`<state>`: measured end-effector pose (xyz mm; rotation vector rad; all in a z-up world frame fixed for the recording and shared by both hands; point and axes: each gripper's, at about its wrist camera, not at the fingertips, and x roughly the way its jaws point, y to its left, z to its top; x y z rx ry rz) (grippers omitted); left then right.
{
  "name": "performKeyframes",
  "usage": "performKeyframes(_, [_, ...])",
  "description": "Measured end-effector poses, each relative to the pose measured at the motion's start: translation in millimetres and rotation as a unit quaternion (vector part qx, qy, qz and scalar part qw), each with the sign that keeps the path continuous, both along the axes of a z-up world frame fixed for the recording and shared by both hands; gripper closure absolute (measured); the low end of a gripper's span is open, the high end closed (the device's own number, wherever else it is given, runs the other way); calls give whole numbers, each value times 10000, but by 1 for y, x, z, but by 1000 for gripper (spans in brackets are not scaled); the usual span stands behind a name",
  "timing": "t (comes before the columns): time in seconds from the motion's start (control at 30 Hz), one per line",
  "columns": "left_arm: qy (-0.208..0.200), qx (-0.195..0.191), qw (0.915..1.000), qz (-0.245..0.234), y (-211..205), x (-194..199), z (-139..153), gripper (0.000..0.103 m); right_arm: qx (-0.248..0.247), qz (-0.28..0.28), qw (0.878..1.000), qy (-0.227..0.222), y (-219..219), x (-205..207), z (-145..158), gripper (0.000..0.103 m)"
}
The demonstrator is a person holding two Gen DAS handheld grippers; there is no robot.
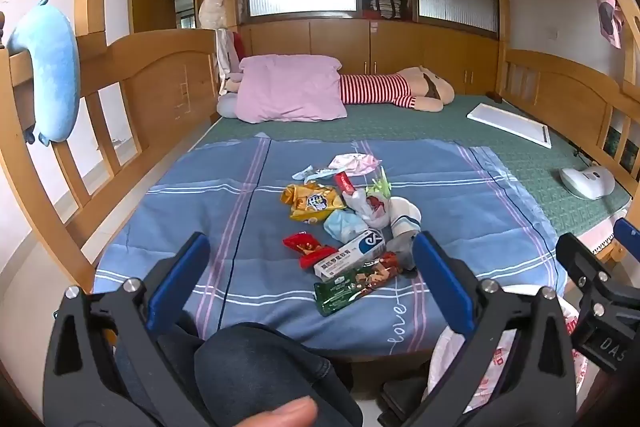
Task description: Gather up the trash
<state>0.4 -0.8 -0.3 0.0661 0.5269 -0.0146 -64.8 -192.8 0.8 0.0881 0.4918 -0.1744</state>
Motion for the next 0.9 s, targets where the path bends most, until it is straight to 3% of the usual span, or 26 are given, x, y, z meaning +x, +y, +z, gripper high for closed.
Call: performKeyframes(0.9, [-65, -22, 10000, 21, 3, 0, 4, 2, -15, 11, 10000, -29, 4, 1, -1, 2])
